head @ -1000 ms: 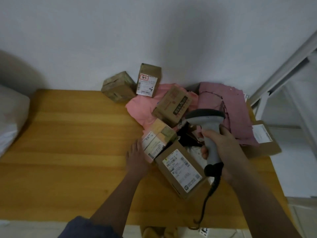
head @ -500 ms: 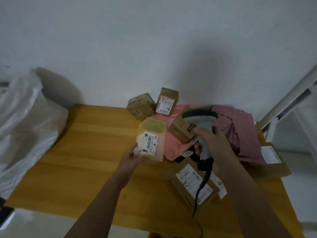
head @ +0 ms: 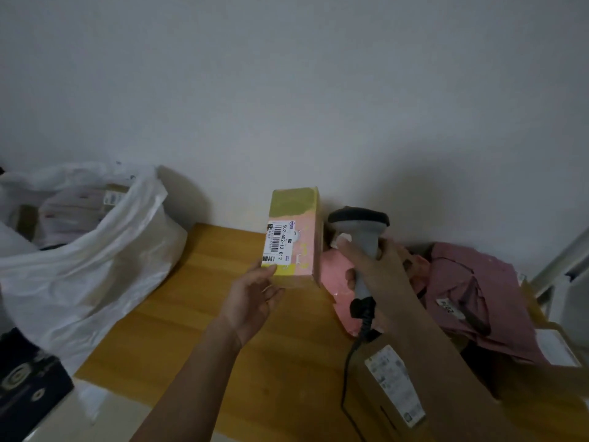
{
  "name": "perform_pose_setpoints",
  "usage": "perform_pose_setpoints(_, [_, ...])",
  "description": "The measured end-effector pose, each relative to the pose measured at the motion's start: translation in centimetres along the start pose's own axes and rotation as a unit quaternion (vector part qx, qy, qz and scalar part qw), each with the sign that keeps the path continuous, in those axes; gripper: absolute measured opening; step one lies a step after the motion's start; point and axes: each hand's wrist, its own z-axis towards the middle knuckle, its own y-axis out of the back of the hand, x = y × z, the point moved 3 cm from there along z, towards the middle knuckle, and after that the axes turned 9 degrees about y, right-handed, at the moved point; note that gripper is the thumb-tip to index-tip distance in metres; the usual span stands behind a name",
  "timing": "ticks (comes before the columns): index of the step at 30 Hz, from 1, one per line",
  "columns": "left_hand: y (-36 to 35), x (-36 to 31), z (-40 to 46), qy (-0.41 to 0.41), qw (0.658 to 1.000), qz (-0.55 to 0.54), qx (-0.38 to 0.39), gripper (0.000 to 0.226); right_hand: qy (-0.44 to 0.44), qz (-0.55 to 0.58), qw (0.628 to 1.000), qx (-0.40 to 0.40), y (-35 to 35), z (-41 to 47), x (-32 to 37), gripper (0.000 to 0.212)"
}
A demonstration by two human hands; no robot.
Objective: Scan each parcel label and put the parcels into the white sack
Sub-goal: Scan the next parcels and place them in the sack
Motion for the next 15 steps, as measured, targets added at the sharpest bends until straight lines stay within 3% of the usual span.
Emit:
perform_pose_setpoints(5, [-2.1, 0.0, -1.2, -0.020, 0.998, -0.004, 0.054, 0.078, 0.026, -0.018, 0.999, 0.035, -2.8, -0.7, 0.3, 0.093])
perform_pose_setpoints(15, [-2.6, -0.6, -1.9, 0.007, 0.992, 0.095, 0.083, 0.078, 0.020, -0.018, 1.000, 0.014, -2.6, 0.4, 1.1, 0.072])
